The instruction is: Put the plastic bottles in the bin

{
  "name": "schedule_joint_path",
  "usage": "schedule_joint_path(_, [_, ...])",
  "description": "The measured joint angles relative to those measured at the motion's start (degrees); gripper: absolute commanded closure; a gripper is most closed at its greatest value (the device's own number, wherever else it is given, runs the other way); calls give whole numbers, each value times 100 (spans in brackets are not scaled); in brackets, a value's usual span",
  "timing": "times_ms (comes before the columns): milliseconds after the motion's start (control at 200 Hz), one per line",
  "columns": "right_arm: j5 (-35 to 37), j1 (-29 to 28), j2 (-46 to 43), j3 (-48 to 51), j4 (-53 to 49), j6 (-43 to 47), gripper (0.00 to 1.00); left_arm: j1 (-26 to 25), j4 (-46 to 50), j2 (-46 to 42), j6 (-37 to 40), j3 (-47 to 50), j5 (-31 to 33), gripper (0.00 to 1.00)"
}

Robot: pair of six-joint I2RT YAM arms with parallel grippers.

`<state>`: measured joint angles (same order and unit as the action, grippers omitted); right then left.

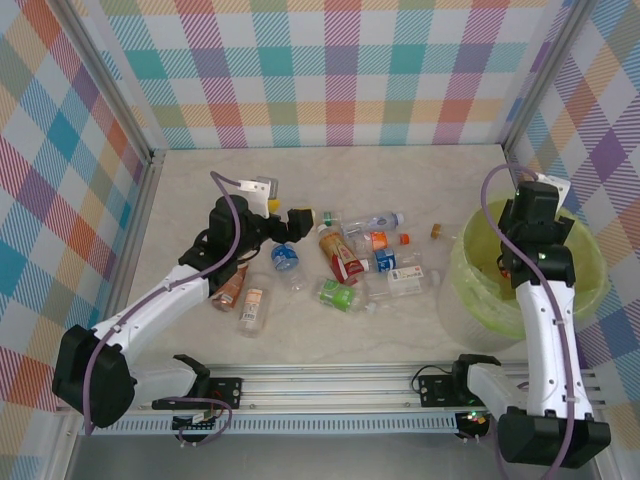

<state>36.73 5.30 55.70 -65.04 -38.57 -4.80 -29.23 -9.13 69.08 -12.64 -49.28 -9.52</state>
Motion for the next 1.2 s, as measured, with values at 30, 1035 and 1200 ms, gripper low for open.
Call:
schedule_joint_path(30, [-39, 70, 55, 26, 20, -31, 27, 0, -2, 0, -11, -7, 2, 0])
schedule_joint_path(1035, [-811, 1504, 839, 208, 979, 494, 14, 0, 138, -122, -199, -48, 555, 0])
schedule_joint_path(1200, [-1174, 1504, 723, 15, 850, 573, 10, 0, 197, -170, -219, -42, 951, 0])
